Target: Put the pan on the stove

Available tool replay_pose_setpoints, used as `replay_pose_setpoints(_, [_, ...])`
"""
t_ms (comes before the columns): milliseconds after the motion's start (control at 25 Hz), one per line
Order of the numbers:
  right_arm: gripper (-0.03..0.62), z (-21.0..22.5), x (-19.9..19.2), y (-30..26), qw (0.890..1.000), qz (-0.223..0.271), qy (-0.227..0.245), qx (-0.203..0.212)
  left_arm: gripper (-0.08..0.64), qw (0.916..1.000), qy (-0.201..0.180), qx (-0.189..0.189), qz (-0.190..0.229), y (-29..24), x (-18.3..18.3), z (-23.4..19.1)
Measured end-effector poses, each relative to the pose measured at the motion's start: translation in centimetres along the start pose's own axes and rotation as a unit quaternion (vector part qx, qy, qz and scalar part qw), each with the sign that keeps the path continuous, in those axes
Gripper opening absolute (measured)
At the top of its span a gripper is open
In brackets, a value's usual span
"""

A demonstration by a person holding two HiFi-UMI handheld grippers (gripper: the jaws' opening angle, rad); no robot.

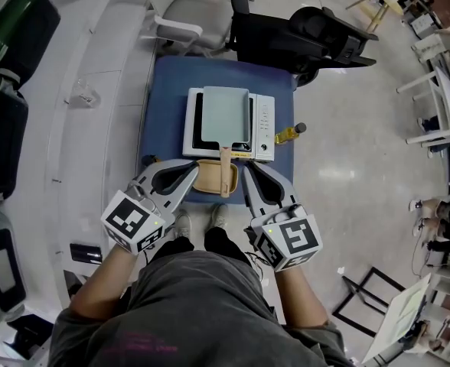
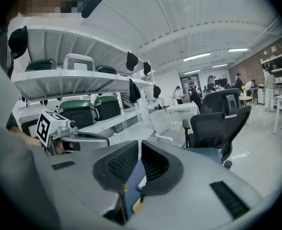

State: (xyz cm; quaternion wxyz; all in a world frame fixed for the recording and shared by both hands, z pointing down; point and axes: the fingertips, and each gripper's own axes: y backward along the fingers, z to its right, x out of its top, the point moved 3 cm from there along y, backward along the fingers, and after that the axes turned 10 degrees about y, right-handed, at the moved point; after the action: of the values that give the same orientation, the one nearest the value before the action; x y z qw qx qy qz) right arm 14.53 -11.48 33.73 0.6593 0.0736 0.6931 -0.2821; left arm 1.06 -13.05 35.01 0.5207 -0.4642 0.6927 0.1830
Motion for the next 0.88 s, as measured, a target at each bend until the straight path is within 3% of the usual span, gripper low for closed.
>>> replay_pose_setpoints(880, [0.003,1.3,-0.2,-1.5,1.000,-0.010,0.003,0.021,0.002,0.9999,0.009,0.012,0.005,-1.3,0.1,-0.8])
